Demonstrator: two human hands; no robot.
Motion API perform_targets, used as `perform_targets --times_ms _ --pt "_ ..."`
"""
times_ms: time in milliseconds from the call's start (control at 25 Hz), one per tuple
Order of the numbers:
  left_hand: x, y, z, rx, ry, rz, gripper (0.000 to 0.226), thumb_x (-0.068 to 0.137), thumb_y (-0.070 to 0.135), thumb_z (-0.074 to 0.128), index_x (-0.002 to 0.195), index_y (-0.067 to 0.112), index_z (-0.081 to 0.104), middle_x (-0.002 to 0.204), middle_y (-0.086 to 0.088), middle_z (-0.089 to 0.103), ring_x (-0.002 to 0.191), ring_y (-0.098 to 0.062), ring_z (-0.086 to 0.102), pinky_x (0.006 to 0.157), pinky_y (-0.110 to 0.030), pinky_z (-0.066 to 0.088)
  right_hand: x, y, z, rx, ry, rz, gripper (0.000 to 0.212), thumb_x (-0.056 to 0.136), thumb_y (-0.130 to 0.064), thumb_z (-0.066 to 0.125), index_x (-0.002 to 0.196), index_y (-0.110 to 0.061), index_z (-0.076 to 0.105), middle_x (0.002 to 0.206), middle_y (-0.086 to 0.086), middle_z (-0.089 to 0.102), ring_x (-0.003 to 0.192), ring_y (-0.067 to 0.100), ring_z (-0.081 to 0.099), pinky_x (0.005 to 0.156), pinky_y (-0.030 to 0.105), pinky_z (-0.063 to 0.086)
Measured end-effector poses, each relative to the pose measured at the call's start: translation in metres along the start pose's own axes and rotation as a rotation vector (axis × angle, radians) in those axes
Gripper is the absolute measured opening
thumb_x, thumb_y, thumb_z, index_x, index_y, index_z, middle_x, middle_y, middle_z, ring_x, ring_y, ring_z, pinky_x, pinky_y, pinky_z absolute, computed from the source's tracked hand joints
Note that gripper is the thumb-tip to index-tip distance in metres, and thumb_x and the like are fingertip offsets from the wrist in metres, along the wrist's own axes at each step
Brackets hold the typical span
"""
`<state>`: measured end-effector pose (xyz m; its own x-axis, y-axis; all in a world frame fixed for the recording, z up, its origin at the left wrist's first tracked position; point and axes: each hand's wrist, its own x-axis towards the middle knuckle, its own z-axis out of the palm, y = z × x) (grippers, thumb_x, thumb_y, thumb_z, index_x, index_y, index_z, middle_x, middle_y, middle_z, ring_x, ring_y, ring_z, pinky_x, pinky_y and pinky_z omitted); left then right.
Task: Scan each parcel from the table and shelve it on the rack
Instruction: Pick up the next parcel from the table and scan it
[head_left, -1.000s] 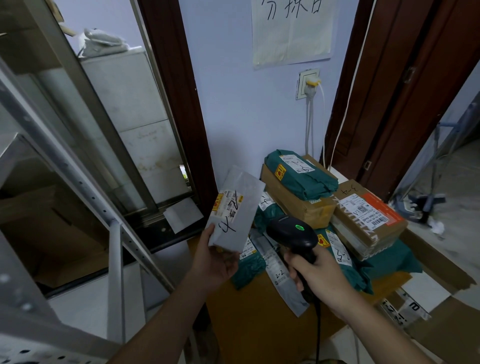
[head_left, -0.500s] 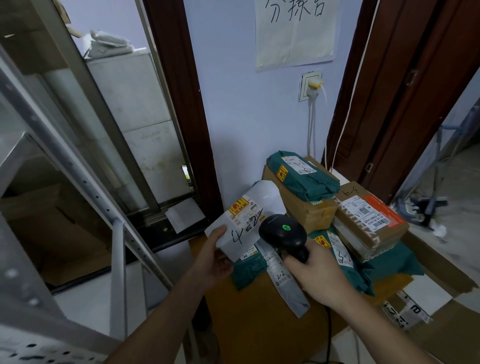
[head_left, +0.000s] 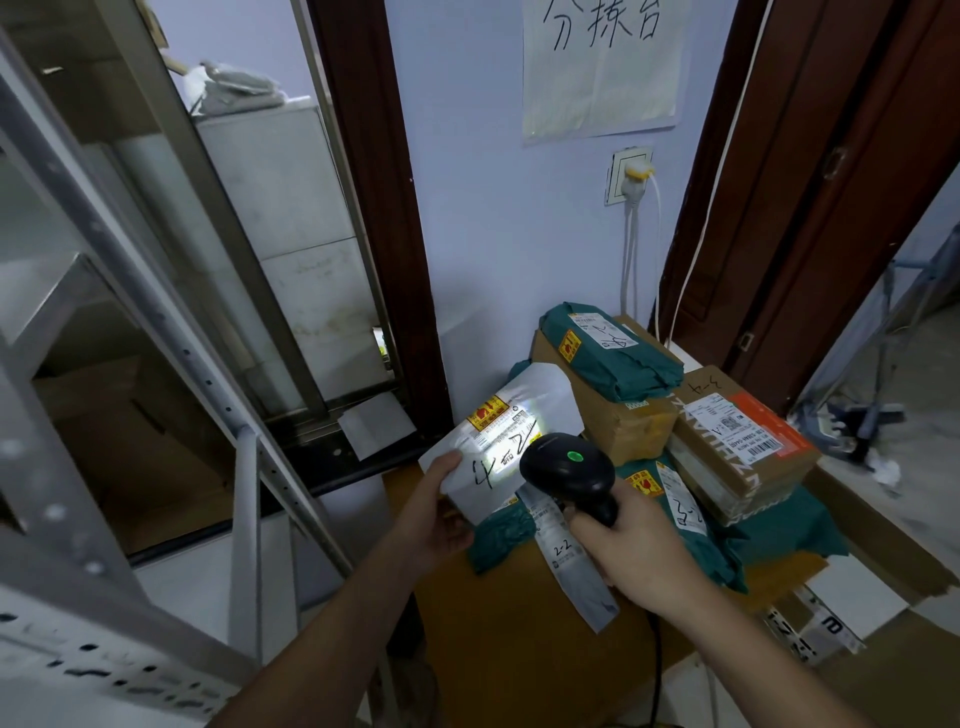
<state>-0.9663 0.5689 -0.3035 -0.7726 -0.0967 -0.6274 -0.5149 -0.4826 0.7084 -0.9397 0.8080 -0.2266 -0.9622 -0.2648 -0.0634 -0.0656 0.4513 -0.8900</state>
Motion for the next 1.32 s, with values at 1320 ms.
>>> perform_targets --times_ms 1320 --pt "-0.199 -0.050 -0.105 0.067 -0.107 0.288 0.082 0.064 0.060 0.088 0.133 0.020 0.069 0.128 -0.015 0.073 0.127 -0.039 0.063 0.096 -0.053 0.058 -0.199 -0.068 0.019 0.185 0.203 -0.036 0.006 0.092 -0.016 0.067 0.088 -0.012 0.070 0.070 0.006 0.074 0.058 0.014 0.070 0.062 0.038 0.057"
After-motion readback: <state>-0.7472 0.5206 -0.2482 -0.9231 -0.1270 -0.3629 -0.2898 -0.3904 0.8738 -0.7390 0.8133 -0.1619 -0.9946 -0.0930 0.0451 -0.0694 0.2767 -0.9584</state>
